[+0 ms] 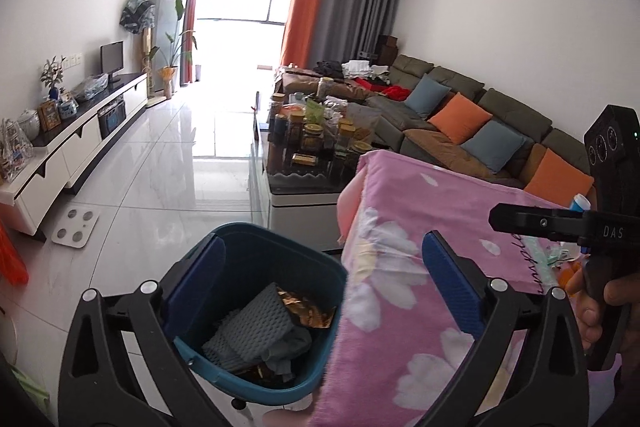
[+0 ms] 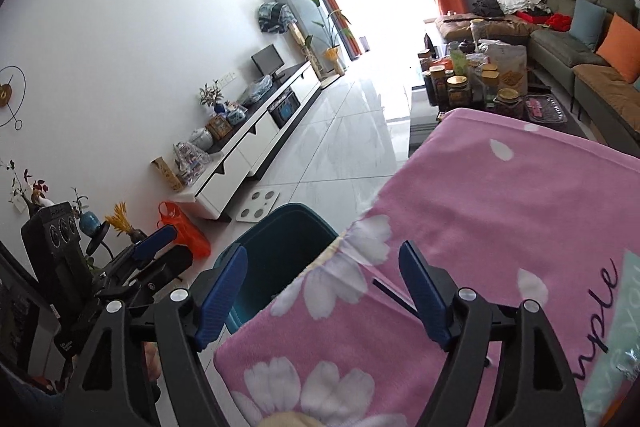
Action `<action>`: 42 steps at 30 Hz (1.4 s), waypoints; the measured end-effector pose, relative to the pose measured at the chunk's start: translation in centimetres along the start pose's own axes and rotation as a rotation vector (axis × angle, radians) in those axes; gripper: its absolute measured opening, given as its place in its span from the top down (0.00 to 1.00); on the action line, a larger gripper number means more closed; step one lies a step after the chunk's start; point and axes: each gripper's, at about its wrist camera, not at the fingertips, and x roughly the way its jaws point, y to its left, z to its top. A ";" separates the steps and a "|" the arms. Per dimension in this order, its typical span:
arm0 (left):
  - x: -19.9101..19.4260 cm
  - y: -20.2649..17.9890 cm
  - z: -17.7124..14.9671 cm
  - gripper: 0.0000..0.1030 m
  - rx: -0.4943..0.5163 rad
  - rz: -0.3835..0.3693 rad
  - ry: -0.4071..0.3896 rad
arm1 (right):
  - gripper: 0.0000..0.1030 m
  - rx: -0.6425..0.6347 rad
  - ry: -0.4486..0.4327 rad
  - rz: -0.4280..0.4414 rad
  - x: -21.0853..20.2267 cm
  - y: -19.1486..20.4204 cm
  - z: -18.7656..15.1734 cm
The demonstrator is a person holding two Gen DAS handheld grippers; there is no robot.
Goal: Collect trash
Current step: 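Return both tools to the table near the paper cup and orange peel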
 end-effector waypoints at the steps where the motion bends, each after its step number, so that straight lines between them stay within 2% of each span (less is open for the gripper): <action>1: 0.0 -1.1 0.2 0.06 0.017 -0.018 -0.003 | 0.24 0.010 -0.014 -0.016 -0.8 -0.5 -0.4; 5: 0.2 -5.4 0.3 0.06 0.071 -0.073 -0.006 | 0.17 0.043 -0.079 -0.100 -4.3 -2.8 -2.9; 14: 1.5 -13.6 -1.4 0.06 0.168 -0.202 0.032 | 0.10 0.157 -0.183 -0.307 -11.9 -8.7 -9.4; 24: 2.9 -22.6 -4.3 0.06 0.275 -0.352 0.089 | 0.07 0.286 -0.270 -0.495 -19.0 -14.2 -14.8; 30: 2.7 -25.4 -5.7 0.06 0.302 -0.407 0.105 | 0.07 0.280 -0.292 -0.542 -21.7 -15.3 -15.9; 37: 3.3 -27.3 -6.4 0.06 0.332 -0.443 0.131 | 0.07 0.285 -0.298 -0.578 -22.9 -15.6 -16.8; 42: 3.8 -28.6 -6.2 0.06 0.347 -0.459 0.116 | 0.07 0.261 -0.309 -0.612 -23.9 -15.4 -16.8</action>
